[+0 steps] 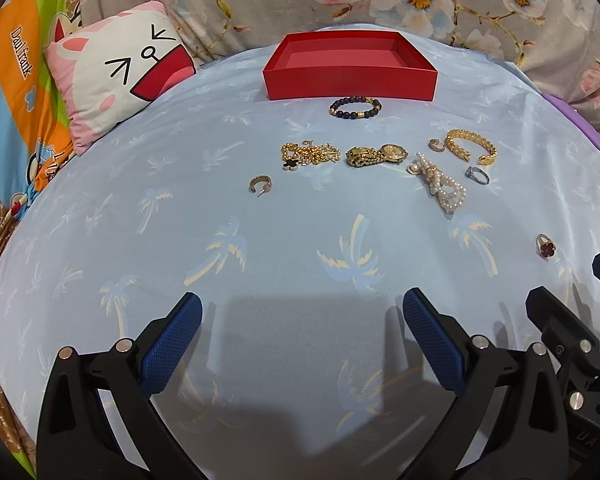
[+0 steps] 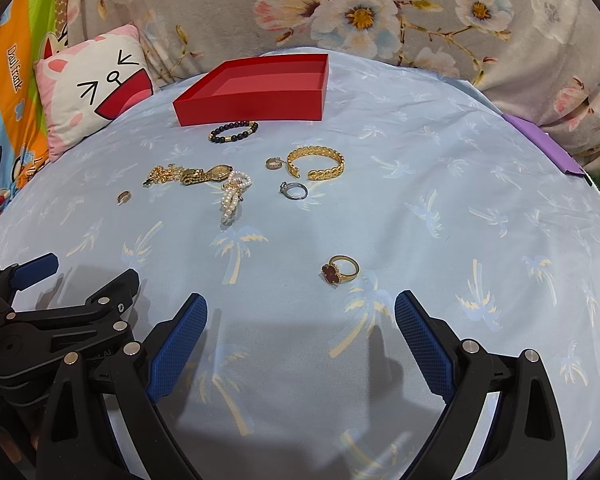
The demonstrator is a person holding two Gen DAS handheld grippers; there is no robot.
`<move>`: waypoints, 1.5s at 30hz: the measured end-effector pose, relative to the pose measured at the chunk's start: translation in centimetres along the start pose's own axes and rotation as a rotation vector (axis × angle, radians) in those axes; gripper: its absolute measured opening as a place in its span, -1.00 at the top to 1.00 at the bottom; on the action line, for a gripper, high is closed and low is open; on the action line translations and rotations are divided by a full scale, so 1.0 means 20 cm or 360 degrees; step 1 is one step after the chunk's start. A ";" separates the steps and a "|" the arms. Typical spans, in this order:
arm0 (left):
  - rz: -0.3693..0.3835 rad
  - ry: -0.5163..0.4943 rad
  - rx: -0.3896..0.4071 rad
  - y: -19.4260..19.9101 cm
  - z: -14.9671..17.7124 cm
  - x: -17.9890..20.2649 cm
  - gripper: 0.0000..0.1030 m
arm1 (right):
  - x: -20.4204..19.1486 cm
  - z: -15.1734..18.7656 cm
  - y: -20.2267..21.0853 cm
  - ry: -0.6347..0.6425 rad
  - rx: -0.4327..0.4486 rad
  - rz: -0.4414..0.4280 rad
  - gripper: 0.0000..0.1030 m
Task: Organize jewelry
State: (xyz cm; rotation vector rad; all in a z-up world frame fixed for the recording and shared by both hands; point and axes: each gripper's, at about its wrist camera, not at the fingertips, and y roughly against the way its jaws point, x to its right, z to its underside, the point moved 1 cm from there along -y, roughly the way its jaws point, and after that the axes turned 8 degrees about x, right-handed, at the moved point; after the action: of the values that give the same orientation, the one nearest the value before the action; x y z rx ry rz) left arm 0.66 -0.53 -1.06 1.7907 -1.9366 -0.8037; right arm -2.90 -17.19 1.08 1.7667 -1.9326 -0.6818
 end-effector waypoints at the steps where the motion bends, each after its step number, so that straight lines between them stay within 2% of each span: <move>1: -0.0001 0.0001 -0.0001 -0.01 -0.01 0.01 -0.91 | 0.00 0.00 0.00 0.0000 0.0000 0.0000 -0.81; 45: 0.0005 -0.0014 -0.0012 -0.02 0.01 0.02 -0.91 | 0.01 0.01 0.00 -0.0032 0.0008 -0.0005 -0.81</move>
State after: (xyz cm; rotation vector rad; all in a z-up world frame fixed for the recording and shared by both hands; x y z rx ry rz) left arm 0.88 -0.89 -1.53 1.7821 -1.9391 -0.8179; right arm -3.02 -17.42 1.00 1.7728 -1.9471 -0.6990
